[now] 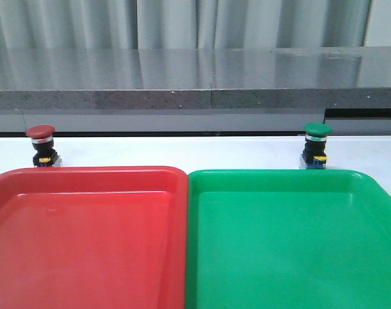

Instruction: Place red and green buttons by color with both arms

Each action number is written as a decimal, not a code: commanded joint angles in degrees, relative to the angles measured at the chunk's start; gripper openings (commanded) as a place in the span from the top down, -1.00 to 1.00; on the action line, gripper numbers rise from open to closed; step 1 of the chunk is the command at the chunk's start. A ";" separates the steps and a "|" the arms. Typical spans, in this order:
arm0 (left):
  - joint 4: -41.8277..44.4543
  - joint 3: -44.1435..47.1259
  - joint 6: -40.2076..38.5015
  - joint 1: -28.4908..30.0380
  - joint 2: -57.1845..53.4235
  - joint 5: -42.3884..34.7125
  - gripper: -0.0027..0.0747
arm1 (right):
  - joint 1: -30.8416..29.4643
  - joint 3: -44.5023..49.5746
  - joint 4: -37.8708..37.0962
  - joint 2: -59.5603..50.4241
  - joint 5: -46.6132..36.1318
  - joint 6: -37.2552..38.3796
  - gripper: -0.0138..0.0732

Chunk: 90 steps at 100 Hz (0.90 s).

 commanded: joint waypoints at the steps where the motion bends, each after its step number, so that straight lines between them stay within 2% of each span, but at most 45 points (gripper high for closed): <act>1: -0.45 2.35 -0.30 0.11 -1.68 -4.44 0.98 | -0.21 -0.80 -0.49 -1.06 -4.95 -0.17 0.84; 39: -0.45 1.16 -0.30 0.11 -1.68 -3.93 0.98 | -0.21 -0.80 -0.49 -1.06 -4.95 -0.17 0.84; 65: -4.03 -9.70 -0.30 0.11 2.26 9.91 0.98 | -0.21 -0.80 -0.49 -1.06 -4.95 -0.17 0.84; 90: -7.24 -25.81 -0.30 0.11 14.83 23.16 0.98 | -0.21 -0.80 -0.49 -1.06 -4.95 -0.17 0.84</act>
